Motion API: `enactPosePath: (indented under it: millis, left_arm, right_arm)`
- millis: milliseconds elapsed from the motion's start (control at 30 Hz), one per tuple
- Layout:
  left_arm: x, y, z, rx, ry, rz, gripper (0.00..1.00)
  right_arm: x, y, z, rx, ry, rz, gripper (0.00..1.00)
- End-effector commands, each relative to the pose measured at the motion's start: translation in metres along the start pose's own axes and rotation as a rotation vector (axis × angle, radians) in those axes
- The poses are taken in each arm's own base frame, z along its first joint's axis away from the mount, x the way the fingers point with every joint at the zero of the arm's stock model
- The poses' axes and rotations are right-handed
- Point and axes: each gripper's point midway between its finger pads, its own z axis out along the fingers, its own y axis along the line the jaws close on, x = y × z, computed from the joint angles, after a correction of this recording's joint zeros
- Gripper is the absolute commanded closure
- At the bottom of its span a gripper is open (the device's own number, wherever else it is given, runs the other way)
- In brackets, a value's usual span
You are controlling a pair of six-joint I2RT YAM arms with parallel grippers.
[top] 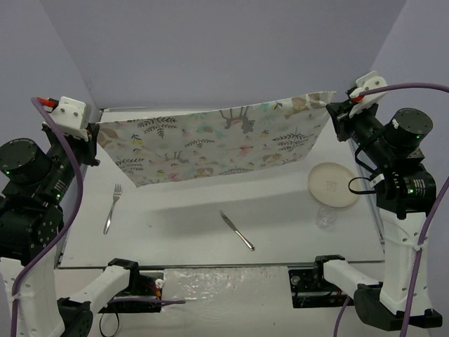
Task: Set the dinner table for one person
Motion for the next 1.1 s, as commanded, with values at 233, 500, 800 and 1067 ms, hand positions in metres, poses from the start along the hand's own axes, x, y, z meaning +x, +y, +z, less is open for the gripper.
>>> enactPosePath:
  millis: [233,500,800,1067]
  left_arm:
    - [0.023,0.014,0.069,-0.056,0.122,0.096,1.00]
    - [0.106,0.003,0.185,-0.021,0.322,0.134,1.00]
    - [0.208,0.006,0.296,-0.085,0.500,0.178,1.00]
    - [0.231,0.032,0.362,-0.232,0.511,0.198,0.84]
  right_arm:
    - [0.032,-0.021,0.049,0.032,0.076,0.014,1.00]
    - [0.131,-0.015,0.126,-0.011,0.263,0.051,1.00]
    - [0.257,0.036,0.216,-0.099,0.484,0.013,1.00]
    - [0.316,0.033,0.278,-0.035,0.565,0.024,0.43]
